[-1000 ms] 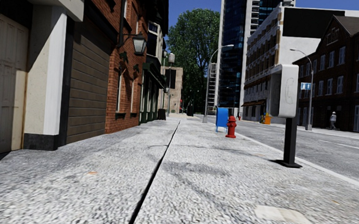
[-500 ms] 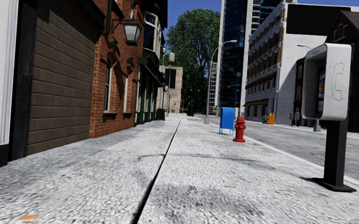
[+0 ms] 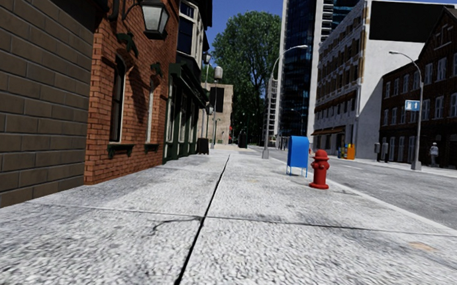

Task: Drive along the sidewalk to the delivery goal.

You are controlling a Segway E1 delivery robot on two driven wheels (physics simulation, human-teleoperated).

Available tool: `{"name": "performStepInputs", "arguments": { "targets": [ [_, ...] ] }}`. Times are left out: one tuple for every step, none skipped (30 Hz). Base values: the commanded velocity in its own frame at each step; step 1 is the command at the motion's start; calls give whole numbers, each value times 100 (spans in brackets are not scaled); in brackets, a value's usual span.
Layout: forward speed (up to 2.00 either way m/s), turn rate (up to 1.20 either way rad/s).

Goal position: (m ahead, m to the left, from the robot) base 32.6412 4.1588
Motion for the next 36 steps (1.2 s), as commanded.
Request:
{"name": "performStepInputs", "arguments": {
  "targets": [
    [198, 0],
    [198, 0],
    [198, 0],
    [198, 0],
    [198, 0],
    [200, 0],
    [200, 0],
    [200, 0],
    [200, 0],
    [200, 0],
    [200, 0],
    [200, 0],
    [200, 0],
    [200, 0],
    [200, 0],
    [200, 0],
    [200, 0],
    [200, 0],
    [200, 0],
    [200, 0],
    [200, 0],
    [200, 0],
    [200, 0],
    [200, 0],
    [200, 0],
    [200, 0],
    [200, 0],
    [200, 0],
    [200, 0],
    [200, 0],
    [200, 0],
    [200, 0],
    [200, 0],
    [200, 0],
    [200, 0],
    [200, 0]
  ]
}}
